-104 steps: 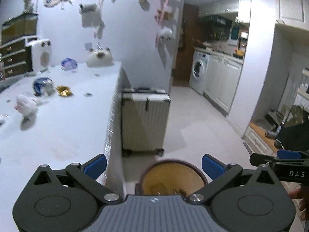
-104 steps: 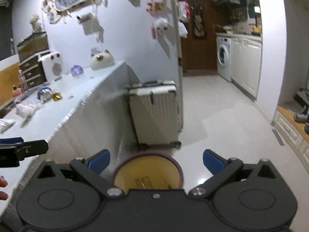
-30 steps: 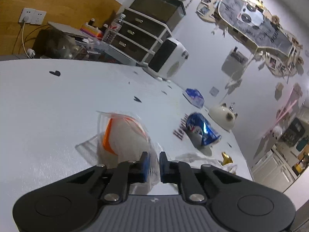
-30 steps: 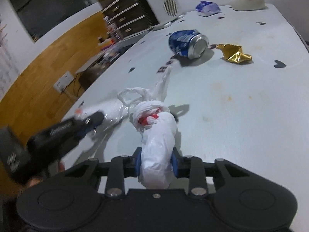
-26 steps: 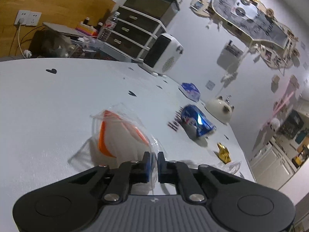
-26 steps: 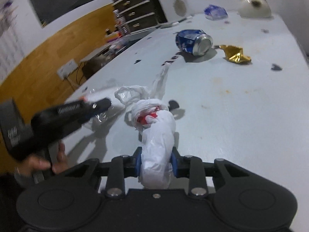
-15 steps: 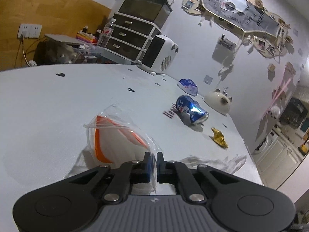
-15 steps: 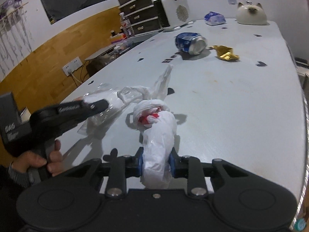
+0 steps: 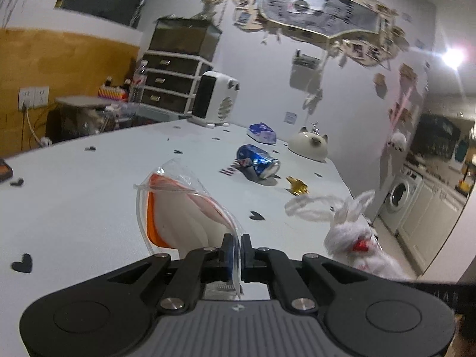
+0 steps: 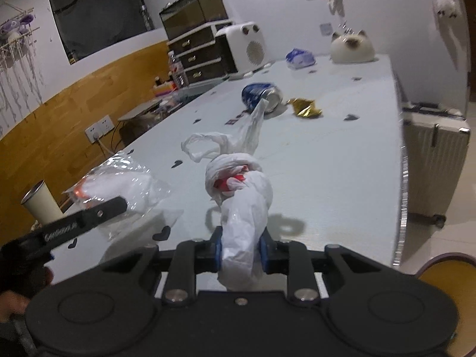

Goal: Collect trash
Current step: 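Lift both bags and carry them toward the wastebasket, then open the left tool over the wastebasket while the right tool releases the white bag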

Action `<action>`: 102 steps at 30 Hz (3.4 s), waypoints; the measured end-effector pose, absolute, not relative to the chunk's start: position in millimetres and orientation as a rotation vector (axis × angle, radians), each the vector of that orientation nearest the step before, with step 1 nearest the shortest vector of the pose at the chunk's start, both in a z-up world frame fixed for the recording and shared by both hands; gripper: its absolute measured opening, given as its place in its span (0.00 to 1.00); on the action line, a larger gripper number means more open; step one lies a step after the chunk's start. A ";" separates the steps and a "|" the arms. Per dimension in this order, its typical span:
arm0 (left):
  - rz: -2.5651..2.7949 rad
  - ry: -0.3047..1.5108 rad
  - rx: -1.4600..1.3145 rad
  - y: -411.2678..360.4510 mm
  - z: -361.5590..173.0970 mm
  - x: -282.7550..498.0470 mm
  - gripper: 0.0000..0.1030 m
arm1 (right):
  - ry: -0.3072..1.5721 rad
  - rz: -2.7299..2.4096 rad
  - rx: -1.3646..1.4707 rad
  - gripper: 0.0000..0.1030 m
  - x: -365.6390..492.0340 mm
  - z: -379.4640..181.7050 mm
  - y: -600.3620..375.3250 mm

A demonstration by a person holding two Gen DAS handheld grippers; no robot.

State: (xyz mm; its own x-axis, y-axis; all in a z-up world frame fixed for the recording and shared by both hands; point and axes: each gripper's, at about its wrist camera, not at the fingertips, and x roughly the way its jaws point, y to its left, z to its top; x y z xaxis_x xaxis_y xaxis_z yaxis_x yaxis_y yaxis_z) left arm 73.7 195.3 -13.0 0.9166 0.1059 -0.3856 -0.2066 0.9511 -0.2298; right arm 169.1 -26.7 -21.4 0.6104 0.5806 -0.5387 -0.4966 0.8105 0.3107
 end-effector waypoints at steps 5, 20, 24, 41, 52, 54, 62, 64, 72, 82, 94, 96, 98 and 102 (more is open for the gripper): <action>0.148 0.385 -0.188 165.4 -2.9 58.7 0.04 | 0.611 0.569 0.111 0.24 153.8 -13.1 -48.2; 0.001 0.384 -0.119 76.2 11.7 49.4 0.04 | 0.513 0.399 0.106 0.24 120.0 -1.9 -134.9; -0.046 0.379 -0.110 46.0 12.3 53.2 0.04 | 0.504 0.350 0.118 0.24 113.5 -2.3 -164.5; -0.255 0.472 -0.053 -82.6 -17.0 81.0 0.04 | 0.539 0.174 0.182 0.24 99.6 -32.2 -283.4; -0.297 0.637 -0.050 -132.7 -74.6 125.3 0.04 | 0.652 0.091 0.231 0.24 119.0 -82.9 -334.4; -0.294 0.682 -0.035 -141.5 -87.9 136.5 0.04 | 0.677 0.083 0.236 0.24 125.8 -93.0 -339.7; -0.314 0.847 -0.022 -161.3 -147.2 179.7 0.04 | 0.779 0.064 0.254 0.24 153.2 -134.4 -354.4; -0.314 0.888 -0.005 -164.8 -162.7 190.3 0.04 | 0.804 0.060 0.253 0.24 160.9 -144.2 -355.8; -0.297 1.021 0.153 -177.6 -219.1 233.1 0.05 | 0.892 0.057 0.234 0.24 196.7 -179.6 -354.8; -0.257 1.060 0.070 -155.3 -237.5 245.1 0.41 | 0.969 0.103 0.181 0.24 251.2 -212.1 -329.9; -0.257 1.092 0.047 -152.5 -244.1 238.4 0.69 | 1.051 0.095 0.199 0.56 264.3 -237.7 -321.4; -0.262 1.101 0.040 -152.4 -244.3 236.0 0.72 | 1.063 0.090 0.199 0.56 259.8 -238.3 -323.2; -0.263 1.109 0.032 -151.8 -244.0 234.7 0.75 | 1.071 0.089 0.201 0.56 254.0 -236.8 -324.7; -0.255 1.116 0.014 -148.2 -240.5 229.9 0.85 | 1.080 0.091 0.199 0.58 243.3 -233.9 -327.9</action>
State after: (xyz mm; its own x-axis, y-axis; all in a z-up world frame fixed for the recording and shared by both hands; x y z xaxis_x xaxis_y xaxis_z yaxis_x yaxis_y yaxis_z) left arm 229.9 -148.2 -240.5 0.4132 -0.1956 -0.8894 0.2096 0.9709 -0.1162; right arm 243.3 -327.9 -233.9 0.4694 0.1705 -0.8664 0.0235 0.9784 0.2052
